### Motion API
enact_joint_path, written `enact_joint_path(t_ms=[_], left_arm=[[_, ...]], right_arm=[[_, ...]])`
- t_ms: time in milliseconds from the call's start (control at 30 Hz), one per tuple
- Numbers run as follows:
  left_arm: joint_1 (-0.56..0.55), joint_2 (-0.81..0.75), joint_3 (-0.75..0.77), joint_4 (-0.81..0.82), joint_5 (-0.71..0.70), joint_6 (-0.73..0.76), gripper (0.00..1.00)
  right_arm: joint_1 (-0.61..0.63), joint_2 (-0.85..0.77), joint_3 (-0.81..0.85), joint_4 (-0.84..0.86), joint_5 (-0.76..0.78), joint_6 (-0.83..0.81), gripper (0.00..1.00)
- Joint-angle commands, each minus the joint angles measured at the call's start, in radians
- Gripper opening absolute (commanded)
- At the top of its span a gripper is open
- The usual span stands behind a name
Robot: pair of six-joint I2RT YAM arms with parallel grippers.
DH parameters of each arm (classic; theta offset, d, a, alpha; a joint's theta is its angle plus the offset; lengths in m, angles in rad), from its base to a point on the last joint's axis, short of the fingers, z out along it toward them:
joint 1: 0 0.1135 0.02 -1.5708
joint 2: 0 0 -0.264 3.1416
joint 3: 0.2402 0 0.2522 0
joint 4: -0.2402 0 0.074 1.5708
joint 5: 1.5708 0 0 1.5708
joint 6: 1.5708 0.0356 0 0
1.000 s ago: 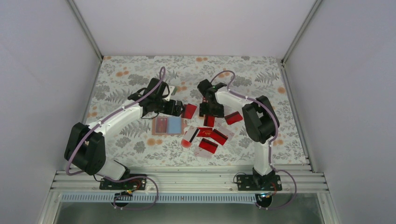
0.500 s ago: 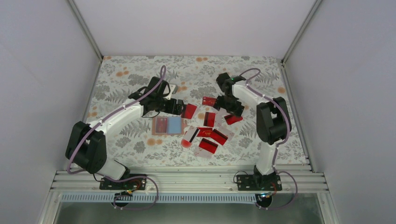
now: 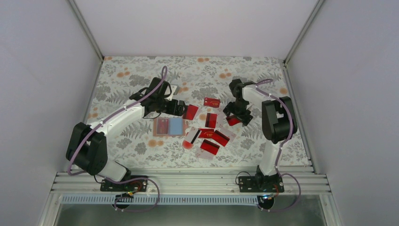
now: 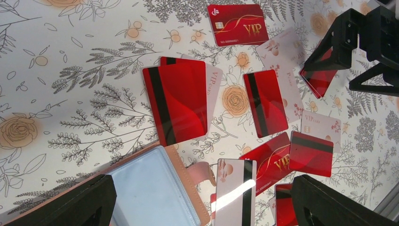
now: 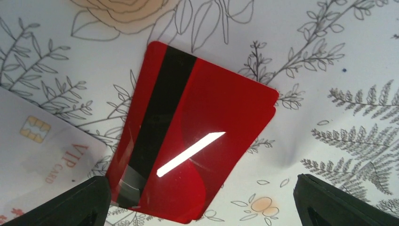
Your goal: Put the credit cards into the card holder
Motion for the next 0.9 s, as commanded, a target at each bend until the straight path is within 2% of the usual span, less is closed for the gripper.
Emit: enact_joint_path(t_ms=[0,100,200,400,567,867], left_arm=[[-0.004,0.003,0.011,-0.001,-0.003,0.015,0.93],[-0.004,0.001,0.01,-0.004,-0.01,0.015,0.93],[-0.005,0.0,0.011,-0.008,-0.016,0.017,0.93],[-0.005,0.001,0.015,-0.013,-0.026,0.02,0.93],[-0.004,0.007,0.02,-0.012,-0.022,0.02,0.93],[-0.004,0.014,0.031,-0.017,-0.012,0.017,0.93]], right_arm=[[-0.016,0.024,-0.005,0.045,-0.016,0.03,0.98],[-0.015,0.032,-0.009,0.071,-0.027,0.015,0.96],[-0.018,0.046,-0.015,0.086,-0.031,0.005,0.9],[-0.019,0.063,-0.038,0.087,-0.022,0.007,0.67],[-0.022,0.054,-0.074,0.116,-0.03,0.001,0.52],[-0.021,-0.01,-0.116,0.124,-0.023,-0.039,0.49]])
